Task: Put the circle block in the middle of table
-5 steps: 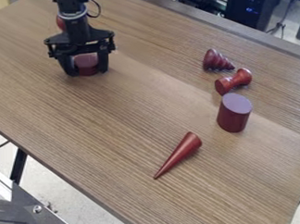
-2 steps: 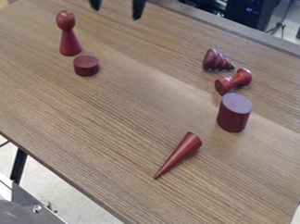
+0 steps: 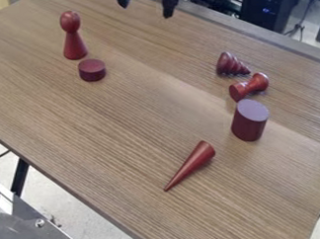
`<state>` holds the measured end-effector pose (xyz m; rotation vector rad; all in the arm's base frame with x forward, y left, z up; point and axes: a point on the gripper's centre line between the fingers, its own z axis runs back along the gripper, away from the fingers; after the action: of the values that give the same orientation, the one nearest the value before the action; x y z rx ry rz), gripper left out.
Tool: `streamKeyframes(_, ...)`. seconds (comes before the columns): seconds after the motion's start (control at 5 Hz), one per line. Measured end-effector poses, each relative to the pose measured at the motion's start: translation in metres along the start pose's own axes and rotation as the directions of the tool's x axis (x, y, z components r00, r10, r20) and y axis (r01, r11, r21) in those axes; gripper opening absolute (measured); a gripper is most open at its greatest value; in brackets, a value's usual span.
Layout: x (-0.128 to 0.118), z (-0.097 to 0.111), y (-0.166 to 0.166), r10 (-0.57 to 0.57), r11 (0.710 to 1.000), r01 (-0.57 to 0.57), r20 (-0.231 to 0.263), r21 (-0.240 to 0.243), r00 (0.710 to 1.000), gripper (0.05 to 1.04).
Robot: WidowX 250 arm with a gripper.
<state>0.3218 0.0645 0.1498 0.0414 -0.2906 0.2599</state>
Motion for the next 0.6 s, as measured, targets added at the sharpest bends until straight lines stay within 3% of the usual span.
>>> streamKeyframes(0.4, -0.011, -0.031, -0.004, -0.005, 0.999, 0.000, -0.113, -0.050, 0.994, 0.999)
streamKeyframes(0.6, -0.012, -0.033, -0.003, -0.006, 0.999, 0.000, -0.121, -0.048, 0.993, 0.999)
